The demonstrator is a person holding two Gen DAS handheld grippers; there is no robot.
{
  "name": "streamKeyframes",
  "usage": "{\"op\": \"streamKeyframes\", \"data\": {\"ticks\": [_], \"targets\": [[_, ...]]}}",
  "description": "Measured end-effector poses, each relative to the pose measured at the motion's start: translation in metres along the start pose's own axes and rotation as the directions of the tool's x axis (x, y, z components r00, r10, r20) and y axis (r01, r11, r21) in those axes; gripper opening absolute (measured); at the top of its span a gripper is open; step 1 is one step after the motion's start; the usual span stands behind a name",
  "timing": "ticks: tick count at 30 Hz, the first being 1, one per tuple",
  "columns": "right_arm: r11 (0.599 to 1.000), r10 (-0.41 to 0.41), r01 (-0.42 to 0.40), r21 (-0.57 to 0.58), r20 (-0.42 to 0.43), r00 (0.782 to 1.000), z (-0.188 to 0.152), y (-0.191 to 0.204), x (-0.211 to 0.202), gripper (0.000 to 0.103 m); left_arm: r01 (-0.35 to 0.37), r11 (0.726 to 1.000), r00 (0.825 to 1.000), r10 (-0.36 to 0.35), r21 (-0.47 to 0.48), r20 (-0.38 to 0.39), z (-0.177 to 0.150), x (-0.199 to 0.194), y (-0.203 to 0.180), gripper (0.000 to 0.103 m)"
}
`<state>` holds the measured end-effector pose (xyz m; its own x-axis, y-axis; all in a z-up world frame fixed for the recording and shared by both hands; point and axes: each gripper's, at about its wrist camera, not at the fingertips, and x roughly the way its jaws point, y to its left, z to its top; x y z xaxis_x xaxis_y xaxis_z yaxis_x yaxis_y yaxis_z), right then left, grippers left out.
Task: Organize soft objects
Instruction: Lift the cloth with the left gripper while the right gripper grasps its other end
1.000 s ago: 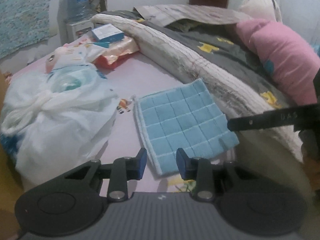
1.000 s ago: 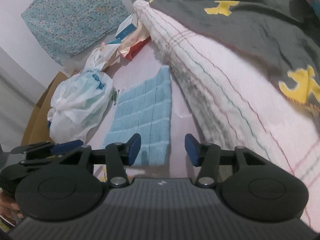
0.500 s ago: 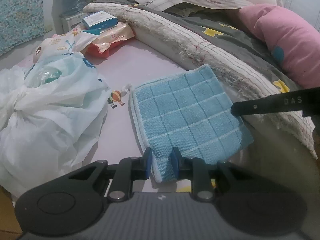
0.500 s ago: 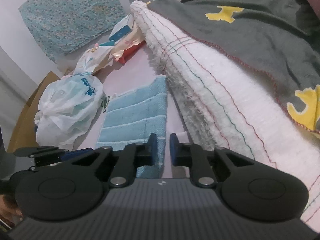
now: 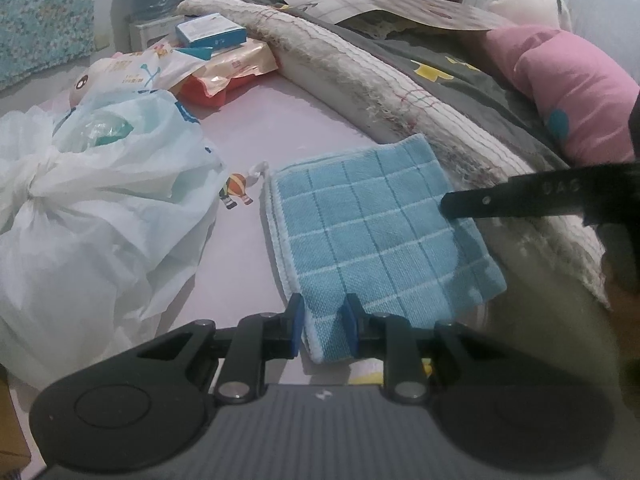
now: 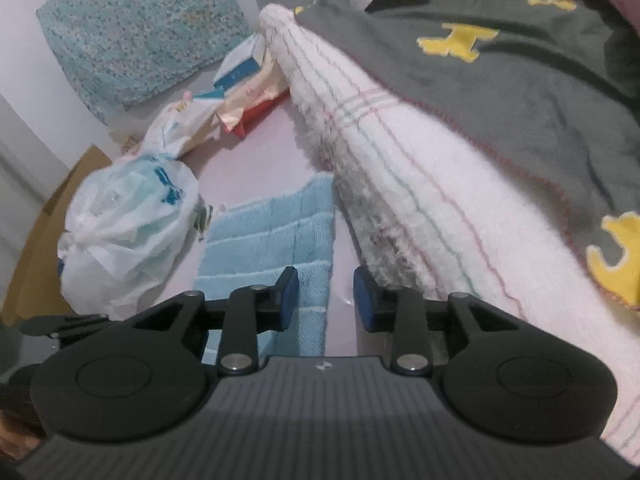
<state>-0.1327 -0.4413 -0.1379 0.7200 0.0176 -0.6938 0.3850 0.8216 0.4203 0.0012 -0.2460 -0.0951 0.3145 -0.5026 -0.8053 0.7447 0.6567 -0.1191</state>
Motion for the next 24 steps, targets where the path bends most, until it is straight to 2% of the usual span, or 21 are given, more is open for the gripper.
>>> {"op": "streamKeyframes", "data": {"ticks": [3,4,5,10,16,20,24], "targets": [[1.0,-0.014,0.015,-0.027,0.013,1.0,-0.001,0.005,0.002,0.023,0.007,1.0,1.0,-0.007,-0.011,0.001,-0.001,0.0,0.002,0.025],[0.999,-0.014,0.015,-0.037,0.021,1.0,-0.001,0.007,0.0,0.012,0.012,1.0,1.0,-0.012,-0.015,0.002,-0.001,0.0,0.003,0.025],[0.999,-0.008,0.009,-0.041,0.026,1.0,-0.001,0.007,-0.002,0.006,0.015,1.0,1.0,-0.015,-0.019,0.003,-0.001,0.0,0.004,0.025],[0.993,0.113,-0.114,0.015,0.04,0.993,0.007,0.008,-0.011,0.006,0.017,1.0,1.0,-0.017,-0.02,0.006,-0.002,0.0,0.004,0.025],[0.957,0.286,-0.287,0.033,0.017,0.958,0.015,0.03,-0.005,0.006,0.03,0.999,0.999,-0.029,-0.023,0.019,-0.004,-0.001,0.007,0.025],[0.943,0.334,-0.332,0.036,-0.057,0.941,0.017,0.049,0.018,0.006,0.05,0.998,0.998,-0.049,-0.034,0.027,-0.006,-0.003,0.011,0.026],[0.943,0.332,-0.328,0.056,-0.151,0.931,0.017,0.061,0.048,0.006,0.081,0.994,0.997,-0.079,-0.076,0.025,-0.01,-0.007,0.023,0.028]]}}
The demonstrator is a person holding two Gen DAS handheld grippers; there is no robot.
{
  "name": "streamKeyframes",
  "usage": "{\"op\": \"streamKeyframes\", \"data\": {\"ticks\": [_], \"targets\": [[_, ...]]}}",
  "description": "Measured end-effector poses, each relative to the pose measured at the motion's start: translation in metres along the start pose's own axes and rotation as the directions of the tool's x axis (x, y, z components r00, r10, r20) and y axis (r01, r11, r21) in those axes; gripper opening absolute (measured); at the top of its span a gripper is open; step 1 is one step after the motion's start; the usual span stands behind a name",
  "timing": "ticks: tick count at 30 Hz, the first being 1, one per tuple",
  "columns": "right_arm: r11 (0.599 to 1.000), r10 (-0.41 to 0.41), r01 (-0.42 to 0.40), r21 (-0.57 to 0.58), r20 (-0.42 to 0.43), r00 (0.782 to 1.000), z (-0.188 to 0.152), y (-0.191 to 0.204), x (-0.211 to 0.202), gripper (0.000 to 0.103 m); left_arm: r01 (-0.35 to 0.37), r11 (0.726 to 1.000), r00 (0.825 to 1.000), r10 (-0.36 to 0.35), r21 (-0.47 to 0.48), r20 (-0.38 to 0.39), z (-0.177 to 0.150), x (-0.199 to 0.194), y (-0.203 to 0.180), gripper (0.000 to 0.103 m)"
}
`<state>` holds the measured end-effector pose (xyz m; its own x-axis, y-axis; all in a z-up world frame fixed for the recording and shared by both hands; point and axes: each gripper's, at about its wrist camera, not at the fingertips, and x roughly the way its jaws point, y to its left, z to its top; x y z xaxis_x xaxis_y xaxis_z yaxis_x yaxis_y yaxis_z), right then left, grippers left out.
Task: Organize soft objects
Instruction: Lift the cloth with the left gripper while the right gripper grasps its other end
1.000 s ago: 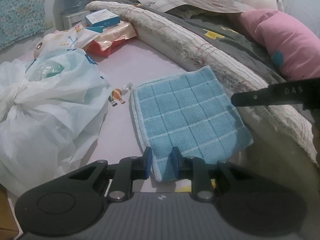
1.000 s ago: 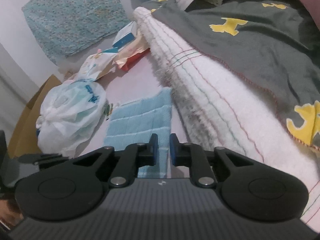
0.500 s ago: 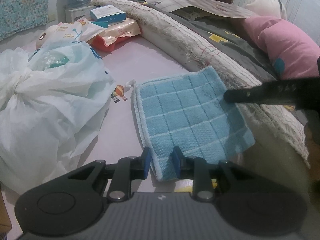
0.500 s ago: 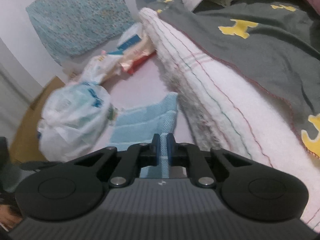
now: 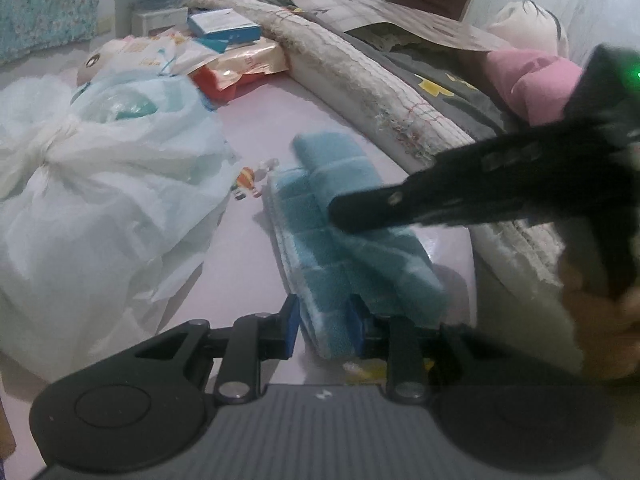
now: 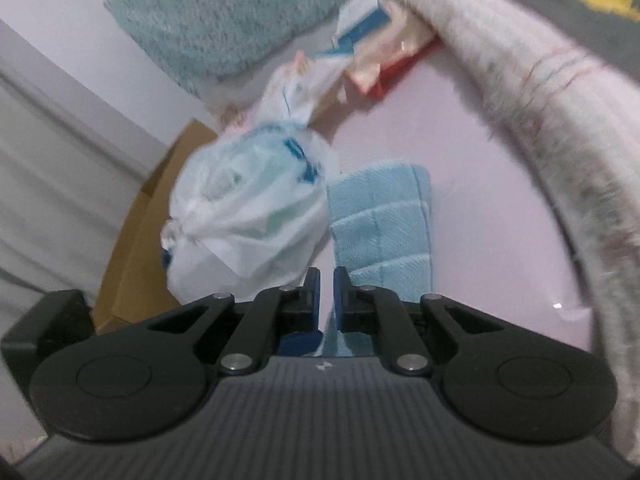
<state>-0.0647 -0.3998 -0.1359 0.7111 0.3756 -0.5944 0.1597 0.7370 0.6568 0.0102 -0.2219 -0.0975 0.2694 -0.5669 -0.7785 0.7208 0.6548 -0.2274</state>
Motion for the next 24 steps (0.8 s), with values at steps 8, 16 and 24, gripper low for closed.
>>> {"op": "streamKeyframes", "data": {"ticks": [8,16,24], "targets": [[0.984,0.065,-0.056,0.167,-0.053,0.996,-0.003,-0.022,0.033,0.004,0.012,0.998,1.0,-0.011,-0.065,0.024,-0.002,-0.026,0.02,0.03],[0.945,0.144,-0.126,0.303,-0.039,0.989,0.0,-0.042,0.034,0.007,0.112,0.992,0.991,-0.108,-0.053,0.073,0.011,-0.037,0.009,0.059],[0.915,0.2,-0.178,0.361,-0.024,0.979,0.004,-0.05,0.035,0.014,0.17,0.979,0.985,-0.173,-0.112,-0.015,0.018,-0.009,0.004,0.058]]}}
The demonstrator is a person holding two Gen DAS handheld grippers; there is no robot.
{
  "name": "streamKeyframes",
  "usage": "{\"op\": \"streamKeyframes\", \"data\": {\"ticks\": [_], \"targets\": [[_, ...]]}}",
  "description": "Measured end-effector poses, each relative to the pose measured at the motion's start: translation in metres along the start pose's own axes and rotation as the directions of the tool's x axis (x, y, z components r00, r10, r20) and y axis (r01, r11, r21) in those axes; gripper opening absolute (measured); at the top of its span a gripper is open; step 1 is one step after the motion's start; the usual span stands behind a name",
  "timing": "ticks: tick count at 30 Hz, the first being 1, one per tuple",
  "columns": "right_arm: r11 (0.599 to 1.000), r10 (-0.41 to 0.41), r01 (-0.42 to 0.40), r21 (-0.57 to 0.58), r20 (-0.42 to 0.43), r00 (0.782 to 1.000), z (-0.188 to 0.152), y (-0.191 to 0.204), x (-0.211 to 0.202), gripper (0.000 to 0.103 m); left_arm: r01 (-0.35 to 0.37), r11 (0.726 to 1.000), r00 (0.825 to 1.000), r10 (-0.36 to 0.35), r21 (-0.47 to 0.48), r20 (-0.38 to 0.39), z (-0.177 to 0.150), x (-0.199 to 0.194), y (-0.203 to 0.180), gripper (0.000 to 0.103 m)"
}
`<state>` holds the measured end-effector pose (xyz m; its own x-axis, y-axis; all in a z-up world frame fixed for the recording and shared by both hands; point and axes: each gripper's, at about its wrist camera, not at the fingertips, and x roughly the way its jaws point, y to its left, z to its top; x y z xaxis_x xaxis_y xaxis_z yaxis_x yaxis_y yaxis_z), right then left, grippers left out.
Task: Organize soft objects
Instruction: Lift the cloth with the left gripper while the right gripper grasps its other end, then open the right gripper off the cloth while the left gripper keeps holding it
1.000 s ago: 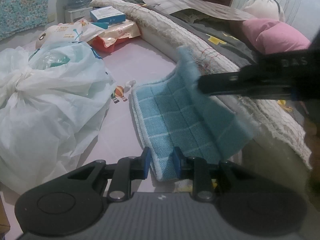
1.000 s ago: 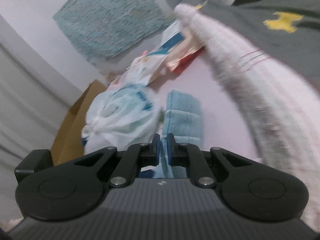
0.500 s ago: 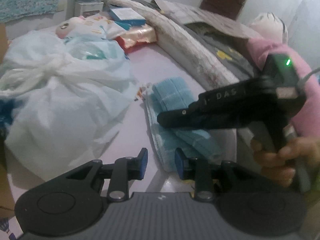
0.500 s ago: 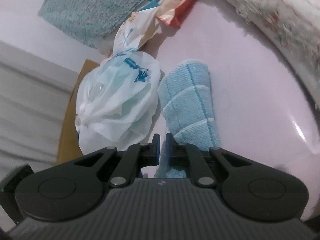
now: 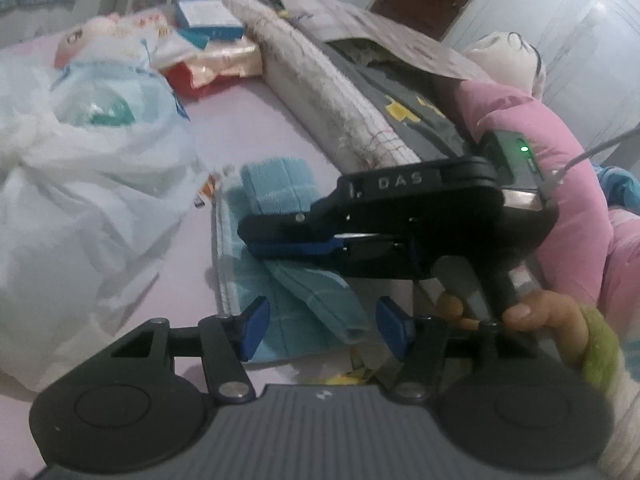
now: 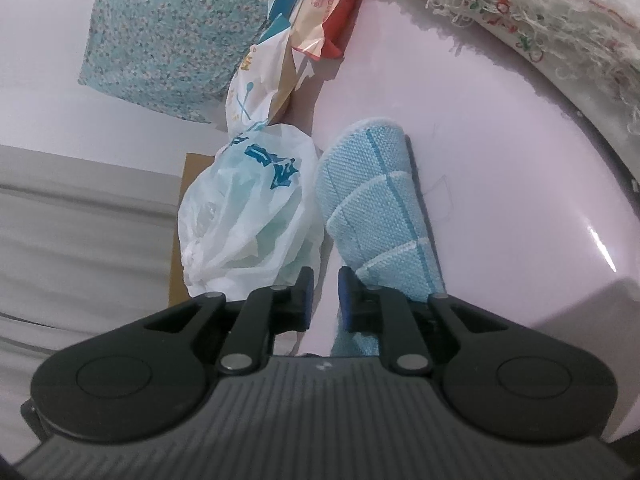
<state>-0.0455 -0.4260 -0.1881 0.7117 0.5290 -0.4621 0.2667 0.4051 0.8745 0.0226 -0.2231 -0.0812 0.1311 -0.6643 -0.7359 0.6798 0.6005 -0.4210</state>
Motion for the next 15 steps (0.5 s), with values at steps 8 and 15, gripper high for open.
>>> {"op": "streamKeyframes", "data": {"ticks": [8,15], "targets": [[0.996,0.03,-0.024,-0.089,0.063,0.998,-0.001,0.018,-0.018,0.059,0.028,0.994,0.998,-0.034,-0.104,-0.054,0.001,0.018,0.018,0.01],[0.98,-0.008,0.038,-0.196,0.153,0.988,-0.001,0.033,-0.055,0.069,0.061,0.985,0.993,-0.044,-0.16,0.109,-0.002,-0.013,0.022,0.007]]}}
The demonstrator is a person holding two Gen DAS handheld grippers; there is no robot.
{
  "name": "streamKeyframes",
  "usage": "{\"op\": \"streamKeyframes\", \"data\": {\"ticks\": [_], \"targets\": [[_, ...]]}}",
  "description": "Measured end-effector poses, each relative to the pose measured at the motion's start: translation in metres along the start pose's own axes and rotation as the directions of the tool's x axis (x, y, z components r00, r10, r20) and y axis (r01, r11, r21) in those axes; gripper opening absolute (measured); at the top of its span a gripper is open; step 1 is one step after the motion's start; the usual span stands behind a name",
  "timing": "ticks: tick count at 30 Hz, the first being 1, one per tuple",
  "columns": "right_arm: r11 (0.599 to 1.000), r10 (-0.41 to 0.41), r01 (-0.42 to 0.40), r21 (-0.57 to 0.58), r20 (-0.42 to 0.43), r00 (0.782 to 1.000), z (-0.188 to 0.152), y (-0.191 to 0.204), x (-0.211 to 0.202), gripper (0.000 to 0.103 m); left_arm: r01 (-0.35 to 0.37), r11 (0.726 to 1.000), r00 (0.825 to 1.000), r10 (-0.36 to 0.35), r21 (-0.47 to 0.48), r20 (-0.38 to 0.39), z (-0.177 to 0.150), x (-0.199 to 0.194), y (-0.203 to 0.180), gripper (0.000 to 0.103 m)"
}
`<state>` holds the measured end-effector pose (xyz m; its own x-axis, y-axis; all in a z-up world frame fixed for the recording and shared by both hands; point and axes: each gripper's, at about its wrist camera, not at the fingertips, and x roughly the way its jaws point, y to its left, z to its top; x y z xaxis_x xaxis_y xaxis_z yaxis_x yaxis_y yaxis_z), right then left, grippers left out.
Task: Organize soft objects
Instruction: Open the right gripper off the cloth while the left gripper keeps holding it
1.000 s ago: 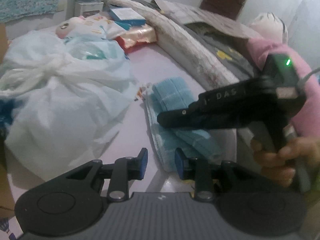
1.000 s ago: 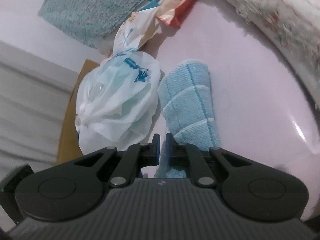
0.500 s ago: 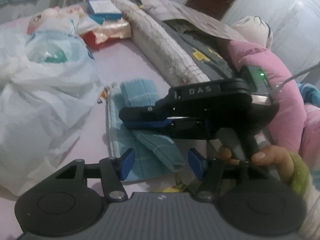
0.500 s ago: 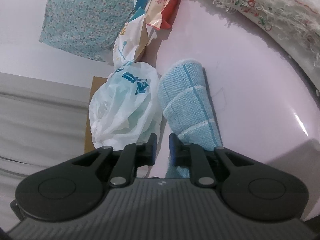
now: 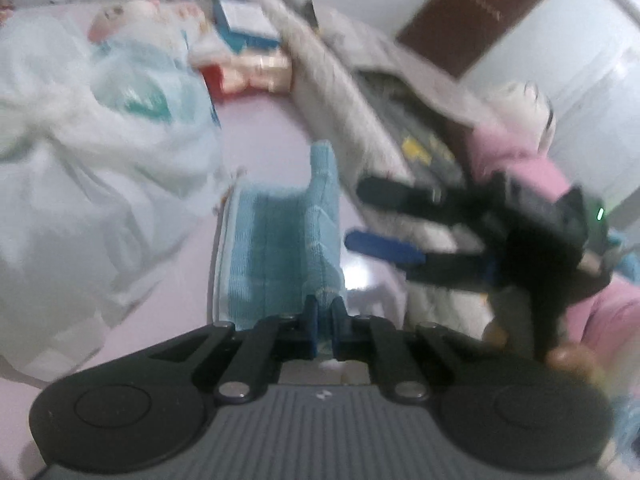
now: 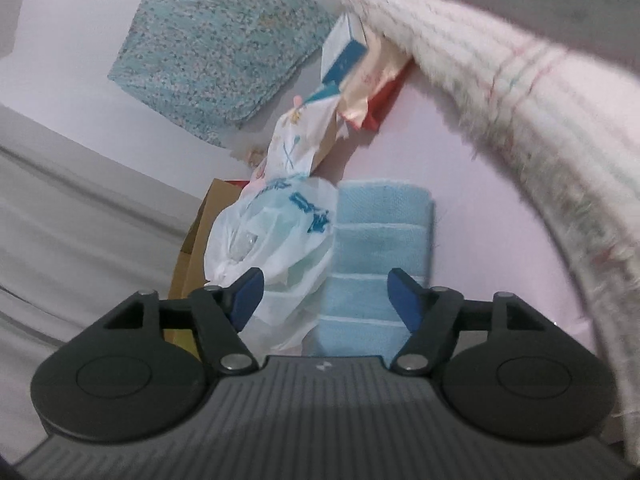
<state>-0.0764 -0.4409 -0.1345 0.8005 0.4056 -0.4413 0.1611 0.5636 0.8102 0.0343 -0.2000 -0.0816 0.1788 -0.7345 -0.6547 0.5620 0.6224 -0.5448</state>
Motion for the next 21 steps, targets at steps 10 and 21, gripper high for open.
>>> {"op": "streamKeyframes", "data": {"ticks": [10,21], "targets": [[0.997,-0.019,0.014,-0.074,-0.064,0.998,-0.003,0.014,0.037,0.046,-0.085,0.978,0.996,0.086,-0.192,-0.006,-0.012,-0.004,0.045,0.007],[0.965,-0.21,0.205,-0.163,-0.013,0.978,-0.002,0.022,0.047,0.054,-0.151,0.975,0.988,0.147,-0.163,-0.038,-0.016,-0.004,0.049,0.008]]}}
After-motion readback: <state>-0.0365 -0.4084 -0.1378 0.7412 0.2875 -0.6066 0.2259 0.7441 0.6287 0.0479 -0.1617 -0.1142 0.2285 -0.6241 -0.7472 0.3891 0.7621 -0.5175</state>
